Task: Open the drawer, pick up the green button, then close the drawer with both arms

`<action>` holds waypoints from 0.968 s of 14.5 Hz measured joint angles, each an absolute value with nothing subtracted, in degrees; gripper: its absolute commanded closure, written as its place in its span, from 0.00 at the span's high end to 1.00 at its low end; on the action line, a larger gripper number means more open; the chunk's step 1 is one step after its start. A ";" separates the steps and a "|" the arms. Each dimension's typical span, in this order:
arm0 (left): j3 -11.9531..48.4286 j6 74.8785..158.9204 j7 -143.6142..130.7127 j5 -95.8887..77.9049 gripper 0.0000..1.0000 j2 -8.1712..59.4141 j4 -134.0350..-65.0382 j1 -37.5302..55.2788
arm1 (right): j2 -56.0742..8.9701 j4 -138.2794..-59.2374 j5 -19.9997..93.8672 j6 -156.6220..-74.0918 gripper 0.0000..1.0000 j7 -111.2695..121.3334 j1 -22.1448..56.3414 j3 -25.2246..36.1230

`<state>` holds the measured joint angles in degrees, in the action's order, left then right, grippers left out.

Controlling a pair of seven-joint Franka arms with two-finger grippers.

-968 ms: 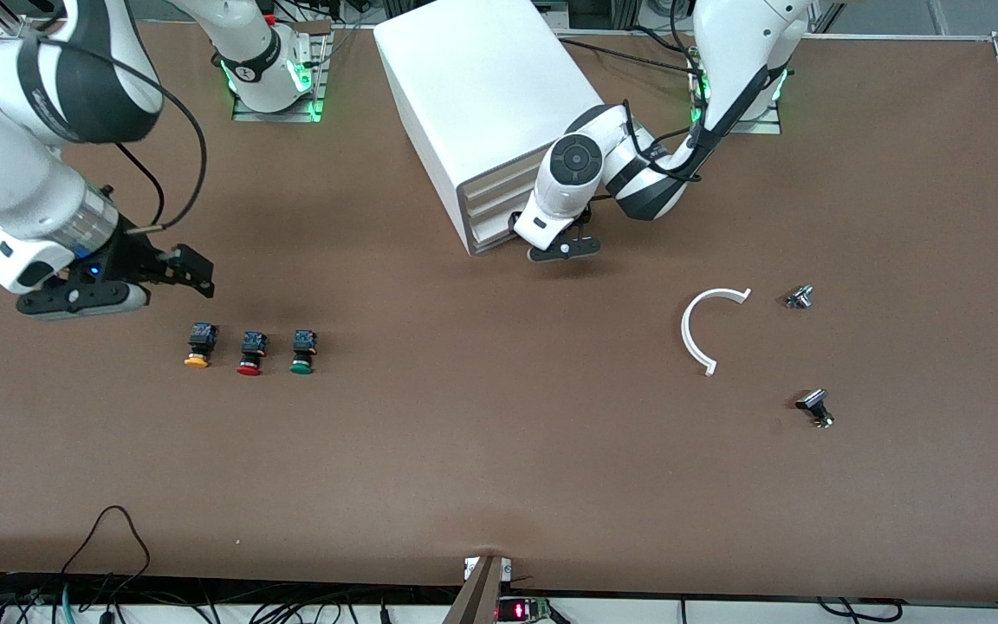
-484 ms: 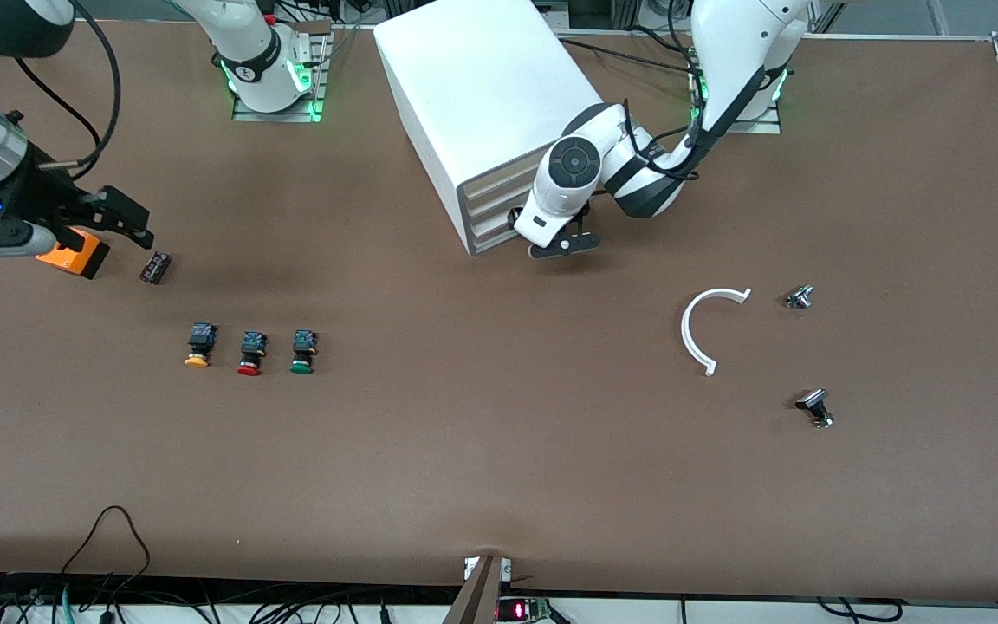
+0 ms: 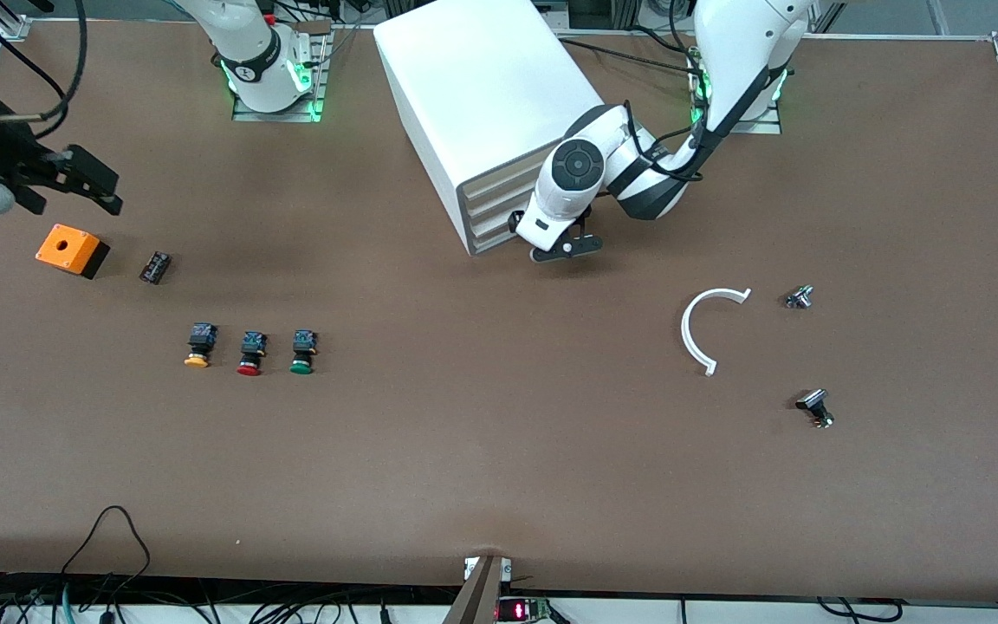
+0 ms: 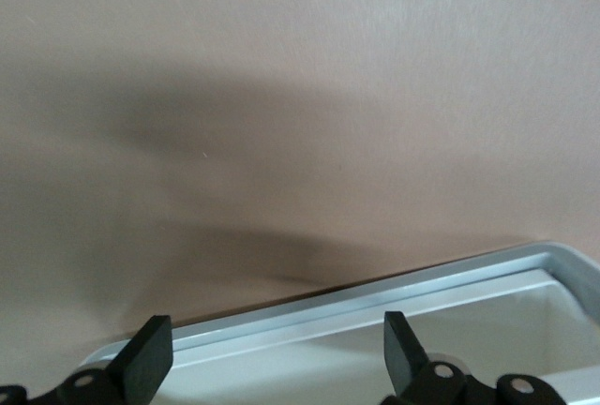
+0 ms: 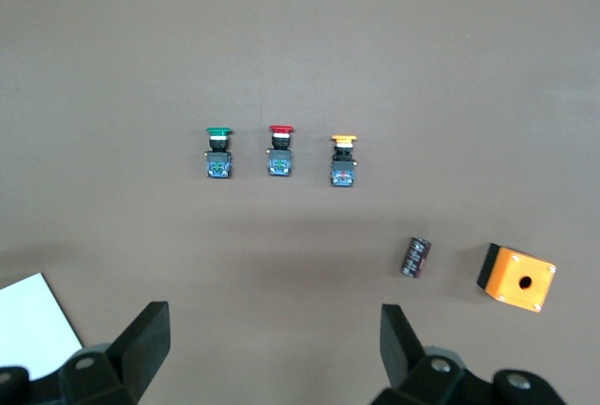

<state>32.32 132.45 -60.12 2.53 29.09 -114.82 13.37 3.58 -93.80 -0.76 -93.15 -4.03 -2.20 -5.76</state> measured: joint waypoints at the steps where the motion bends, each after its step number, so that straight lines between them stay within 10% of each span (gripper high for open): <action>1: 32.17 129.35 -59.03 2.54 0.99 28.15 -113.22 12.31 | 3.60 -93.02 -0.81 -92.00 0.99 -4.42 -2.21 -5.84; 8: 31.75 96.35 -37.65 4.39 0.99 20.76 -92.68 -1.78 | 3.59 -90.19 -0.81 -88.68 0.99 -11.47 -2.25 -6.71; 14: 21.65 90.79 -13.56 4.86 0.99 16.05 -86.09 -3.41 | 3.46 -87.01 -0.81 -87.65 0.99 -11.91 -2.25 -7.98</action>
